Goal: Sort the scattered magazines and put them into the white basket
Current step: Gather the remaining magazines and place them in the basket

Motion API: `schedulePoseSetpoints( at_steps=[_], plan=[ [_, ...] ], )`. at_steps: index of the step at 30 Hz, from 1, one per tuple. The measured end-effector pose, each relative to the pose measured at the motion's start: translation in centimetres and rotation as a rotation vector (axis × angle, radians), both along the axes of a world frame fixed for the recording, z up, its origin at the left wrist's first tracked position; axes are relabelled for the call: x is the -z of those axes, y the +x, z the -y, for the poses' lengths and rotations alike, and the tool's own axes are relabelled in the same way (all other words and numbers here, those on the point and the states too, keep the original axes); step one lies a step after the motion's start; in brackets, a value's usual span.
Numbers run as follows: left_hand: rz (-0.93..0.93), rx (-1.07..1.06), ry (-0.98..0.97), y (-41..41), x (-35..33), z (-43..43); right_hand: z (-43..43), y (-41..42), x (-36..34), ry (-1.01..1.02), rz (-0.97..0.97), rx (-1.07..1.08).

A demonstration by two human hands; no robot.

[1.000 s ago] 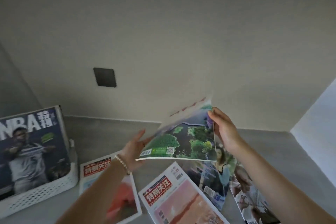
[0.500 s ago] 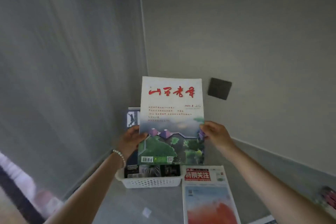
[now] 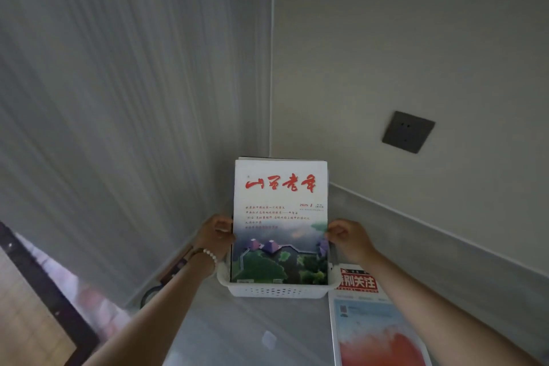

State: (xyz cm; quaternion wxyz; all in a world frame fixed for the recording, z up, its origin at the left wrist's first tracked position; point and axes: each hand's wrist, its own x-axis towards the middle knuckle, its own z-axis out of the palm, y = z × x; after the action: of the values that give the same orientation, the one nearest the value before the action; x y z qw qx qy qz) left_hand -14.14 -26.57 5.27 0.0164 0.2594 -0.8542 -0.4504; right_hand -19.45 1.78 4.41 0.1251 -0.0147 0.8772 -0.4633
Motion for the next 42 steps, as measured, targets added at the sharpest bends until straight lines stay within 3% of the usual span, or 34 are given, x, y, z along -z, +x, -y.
schedulePoseSetpoints(
  at_steps=[2, 4, 8, 15, 22, 28, 35, 38, 42],
  plan=[
    [-0.040, -0.075, -0.035, -0.1, -0.3, -0.1, -0.6, 0.0, 0.3, -0.038, -0.001, 0.090],
    [-0.098, -0.053, 0.056, -0.2, -1.1, -1.1, -1.6, 0.1, 0.4, -0.084, 0.014, 0.174],
    [-0.113, 0.203, 0.189, 0.3, -2.2, -5.6, -4.5, 1.5, 0.6, -0.143, 0.103, 0.225],
    [0.117, 0.315, 0.393, 4.8, 0.5, -17.4, -13.2, 6.8, 2.8, -0.150, 0.257, 0.305],
    [0.271, 0.253, 0.190, 10.5, 7.0, -24.4, -18.5, 13.3, 6.4, -0.300, 0.494, 0.318],
    [0.291, 0.326, 0.170, 13.5, 7.6, -29.2, -22.8, 16.6, 6.6, -0.358, 0.519, 0.298],
    [0.283, 0.552, 0.156, 14.2, 6.6, -40.7, -34.5, 20.5, 5.2, -0.441, 0.453, 0.545],
    [0.267, 0.591, 0.196, 14.5, 6.5, -46.3, -41.9, 23.6, 5.4, -0.367, 0.391, 0.736],
    [0.304, 0.768, 0.098, 15.9, 7.5, -52.5, -50.8, 29.2, 6.6, -0.005, 0.244, 0.949]
  ],
)
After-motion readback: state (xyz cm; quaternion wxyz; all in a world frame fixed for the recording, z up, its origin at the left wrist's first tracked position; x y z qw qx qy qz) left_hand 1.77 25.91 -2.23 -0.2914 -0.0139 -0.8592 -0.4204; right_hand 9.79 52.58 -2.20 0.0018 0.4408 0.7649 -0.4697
